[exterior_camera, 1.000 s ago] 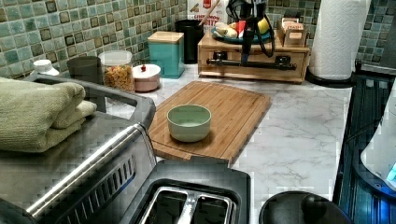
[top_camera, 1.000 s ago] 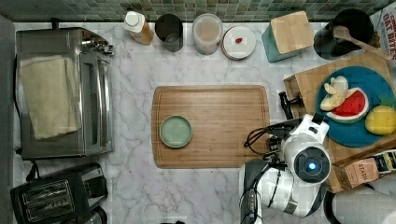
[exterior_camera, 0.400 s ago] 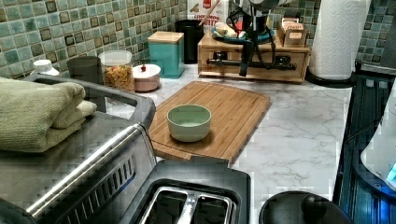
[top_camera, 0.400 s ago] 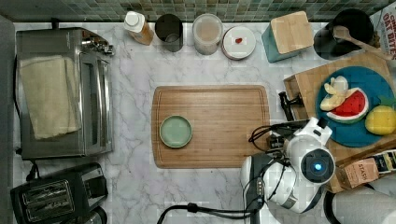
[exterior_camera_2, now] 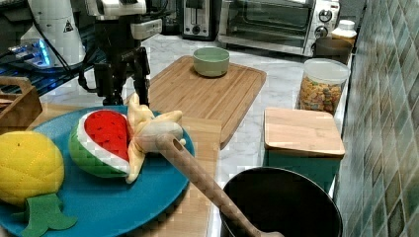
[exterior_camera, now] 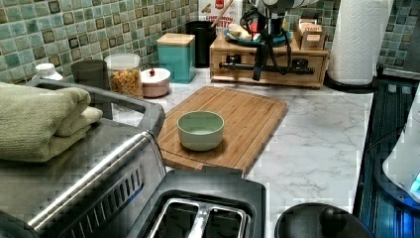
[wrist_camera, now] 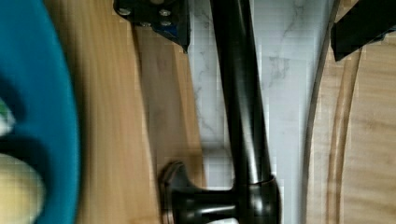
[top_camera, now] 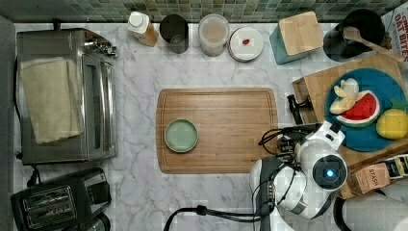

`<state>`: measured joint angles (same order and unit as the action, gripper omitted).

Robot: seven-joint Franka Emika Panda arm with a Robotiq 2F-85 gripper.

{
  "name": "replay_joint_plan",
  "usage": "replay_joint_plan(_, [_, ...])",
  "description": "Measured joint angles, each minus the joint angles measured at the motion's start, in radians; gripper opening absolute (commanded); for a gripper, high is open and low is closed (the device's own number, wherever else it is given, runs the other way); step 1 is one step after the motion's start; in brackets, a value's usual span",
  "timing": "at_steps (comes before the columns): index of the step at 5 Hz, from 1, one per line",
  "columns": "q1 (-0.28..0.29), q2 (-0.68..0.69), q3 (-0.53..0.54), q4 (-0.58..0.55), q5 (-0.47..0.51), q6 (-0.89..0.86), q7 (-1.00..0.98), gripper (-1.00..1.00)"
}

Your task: Open the drawer.

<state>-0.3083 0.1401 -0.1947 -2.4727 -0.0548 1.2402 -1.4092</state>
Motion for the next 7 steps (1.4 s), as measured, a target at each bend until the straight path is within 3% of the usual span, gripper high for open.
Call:
replay_joint_plan(1, [0.001, 0.03, 0.0, 0.0, 0.009, -0.008, -0.117, 1.0])
replay_joint_plan(3, [0.0, 0.099, 0.0, 0.029, 0.015, -0.017, -0.144, 1.0])
replay_joint_plan(6, [0.0, 0.089, 0.005, 0.064, 0.041, -0.144, -0.155, 1.0])
replay_joint_plan(7, [0.01, 0.045, 0.019, 0.021, 0.073, -0.154, -0.157, 1.0])
